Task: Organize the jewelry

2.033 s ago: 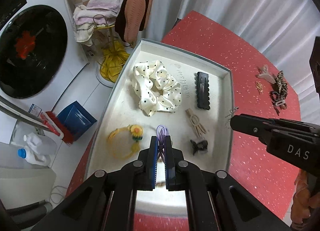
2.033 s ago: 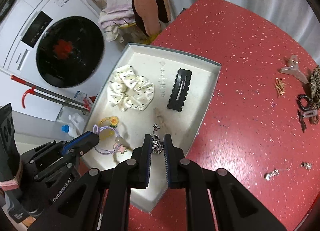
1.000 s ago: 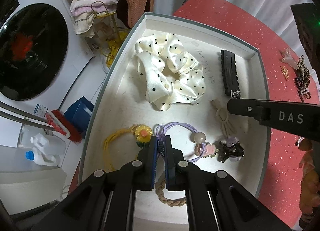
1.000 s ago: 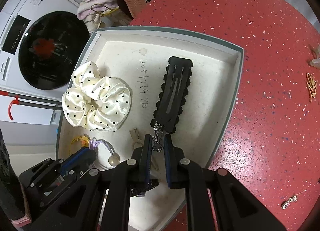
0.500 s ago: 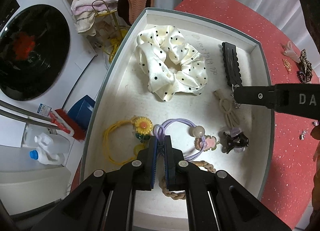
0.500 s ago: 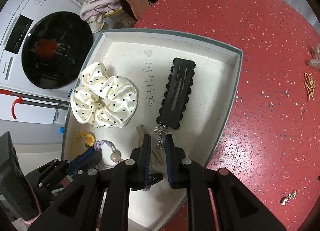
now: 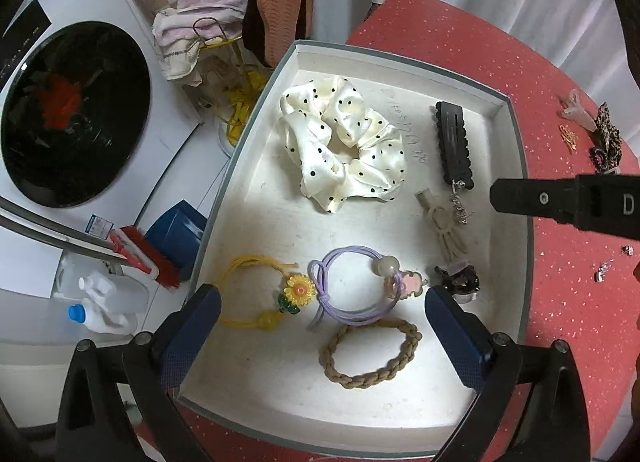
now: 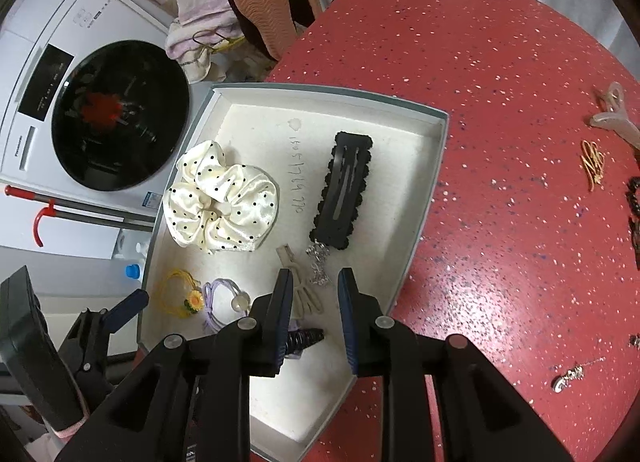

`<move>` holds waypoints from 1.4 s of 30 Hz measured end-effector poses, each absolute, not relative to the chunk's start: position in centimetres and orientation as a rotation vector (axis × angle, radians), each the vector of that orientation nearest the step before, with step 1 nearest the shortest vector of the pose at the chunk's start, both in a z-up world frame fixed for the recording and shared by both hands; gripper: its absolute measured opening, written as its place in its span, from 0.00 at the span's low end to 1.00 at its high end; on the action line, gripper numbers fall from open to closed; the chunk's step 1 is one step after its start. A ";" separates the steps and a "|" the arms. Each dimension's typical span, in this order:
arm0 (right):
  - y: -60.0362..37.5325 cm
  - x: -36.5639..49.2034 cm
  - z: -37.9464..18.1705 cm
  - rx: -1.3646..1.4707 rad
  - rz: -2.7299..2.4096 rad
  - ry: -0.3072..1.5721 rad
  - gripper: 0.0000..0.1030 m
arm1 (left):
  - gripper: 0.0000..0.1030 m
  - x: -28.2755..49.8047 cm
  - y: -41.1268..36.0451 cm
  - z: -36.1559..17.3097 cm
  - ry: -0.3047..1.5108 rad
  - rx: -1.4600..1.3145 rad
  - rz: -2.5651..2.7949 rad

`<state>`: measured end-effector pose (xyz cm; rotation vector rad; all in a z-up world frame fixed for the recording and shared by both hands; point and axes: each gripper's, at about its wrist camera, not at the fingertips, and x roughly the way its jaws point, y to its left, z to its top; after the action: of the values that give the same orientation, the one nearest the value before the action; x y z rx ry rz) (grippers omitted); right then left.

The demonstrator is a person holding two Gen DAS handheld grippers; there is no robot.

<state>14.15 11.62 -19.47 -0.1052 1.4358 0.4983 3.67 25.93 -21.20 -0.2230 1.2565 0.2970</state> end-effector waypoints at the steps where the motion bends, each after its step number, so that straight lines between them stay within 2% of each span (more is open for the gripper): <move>1: 11.5 14.1 -19.3 -0.104 0.497 1.434 0.29 | 0.99 3.6 25.9 -21.0 1.256 -0.227 0.302; 6: 10.9 13.2 -18.1 -0.113 0.485 1.408 0.60 | 0.99 2.8 26.0 -20.1 1.255 -0.235 0.332; 11: 9.6 11.7 -17.1 -0.104 0.444 1.413 0.77 | 0.99 1.0 25.6 -18.1 1.237 -0.219 0.383; 16: 8.2 9.6 -15.4 -0.121 0.399 1.402 0.82 | 0.99 -0.9 25.6 -15.8 1.223 -0.237 0.409; 25: 6.9 5.4 -10.1 -0.186 0.385 1.314 0.84 | 0.99 -4.3 24.1 -11.2 1.192 -0.211 0.438; 26: 6.8 4.9 -9.5 -0.187 0.382 1.301 0.86 | 0.99 -4.8 23.9 -10.5 1.189 -0.208 0.438; 27: 6.6 4.4 -8.8 -0.188 0.378 1.282 0.95 | 0.99 -5.0 23.9 -10.0 1.186 -0.214 0.433; 28: 6.6 4.1 -8.3 -0.190 0.374 1.268 0.99 | 0.99 -5.3 23.8 -9.5 1.185 -0.222 0.427; 42: 5.8 -0.5 -0.7 -0.286 0.318 1.110 1.00 | 0.99 -9.0 22.6 -3.6 1.158 -0.247 0.441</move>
<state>-0.55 5.85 -0.73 -0.2862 1.1100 0.3179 -9.05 22.63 -3.56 -0.2469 1.1585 0.4407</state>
